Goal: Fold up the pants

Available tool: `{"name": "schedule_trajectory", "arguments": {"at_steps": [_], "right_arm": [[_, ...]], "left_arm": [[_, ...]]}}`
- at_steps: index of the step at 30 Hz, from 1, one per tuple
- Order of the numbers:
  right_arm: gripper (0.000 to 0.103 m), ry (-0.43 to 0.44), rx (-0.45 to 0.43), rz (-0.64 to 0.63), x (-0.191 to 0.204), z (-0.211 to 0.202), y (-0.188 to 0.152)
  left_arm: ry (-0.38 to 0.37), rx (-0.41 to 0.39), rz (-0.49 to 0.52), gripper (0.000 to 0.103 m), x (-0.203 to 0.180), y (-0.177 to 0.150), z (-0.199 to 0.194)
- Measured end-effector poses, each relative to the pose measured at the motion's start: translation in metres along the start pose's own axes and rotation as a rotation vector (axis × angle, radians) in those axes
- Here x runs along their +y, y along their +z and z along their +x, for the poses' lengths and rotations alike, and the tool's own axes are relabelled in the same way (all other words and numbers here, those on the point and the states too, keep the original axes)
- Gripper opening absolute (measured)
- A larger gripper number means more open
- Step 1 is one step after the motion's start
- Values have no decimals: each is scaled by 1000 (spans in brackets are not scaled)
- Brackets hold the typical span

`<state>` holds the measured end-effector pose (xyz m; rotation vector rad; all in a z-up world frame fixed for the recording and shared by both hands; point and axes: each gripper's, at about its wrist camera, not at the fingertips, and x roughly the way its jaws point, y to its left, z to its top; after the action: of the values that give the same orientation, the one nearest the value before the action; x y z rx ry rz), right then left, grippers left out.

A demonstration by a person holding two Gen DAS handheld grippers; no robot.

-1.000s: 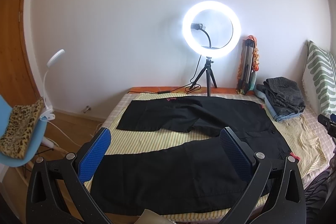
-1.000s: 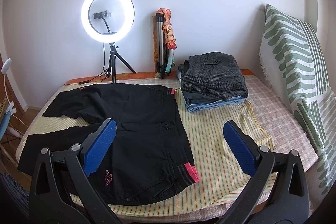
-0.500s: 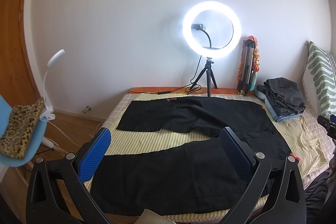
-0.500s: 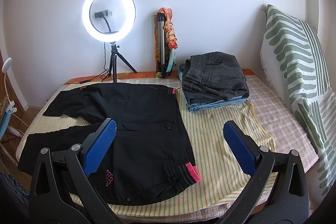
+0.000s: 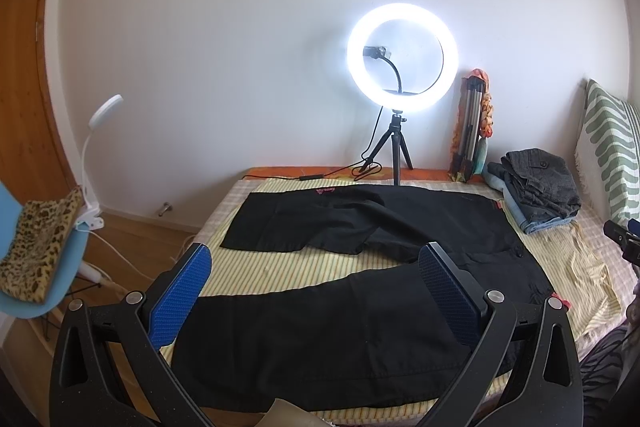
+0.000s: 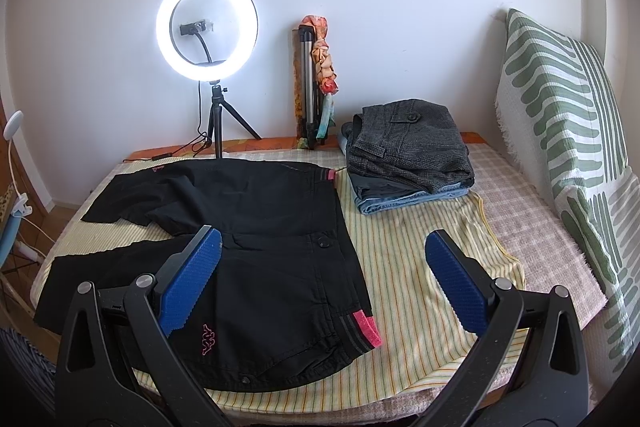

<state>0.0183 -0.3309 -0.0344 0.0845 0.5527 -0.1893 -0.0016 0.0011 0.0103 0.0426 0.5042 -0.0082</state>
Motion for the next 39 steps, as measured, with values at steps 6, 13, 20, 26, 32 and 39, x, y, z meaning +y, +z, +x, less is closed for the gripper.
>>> {"name": "schedule_trajectory", "arguments": {"at_steps": [6,13,20,26,32,39], "right_arm": [[103,2,0,-2,0,-1,1],[103,0,0,-3,1,-1,1],[103,-1,1,-3,2,0,0],[103,5,3,-11,4,1,0],[103,31,18,-86,9,7,-10],[103,102,75,-201,20,21,-22]], "left_arm": [[0,-1,0,103,0,0,0],[7,-4,5,103,-2,-2,-1],[6,5,-2,103,1,-4,3],[-3,15,-1,103,1,-5,6],[-60,42,4,103,4,-12,14],[-50,96,57,103,19,-19,31]]}}
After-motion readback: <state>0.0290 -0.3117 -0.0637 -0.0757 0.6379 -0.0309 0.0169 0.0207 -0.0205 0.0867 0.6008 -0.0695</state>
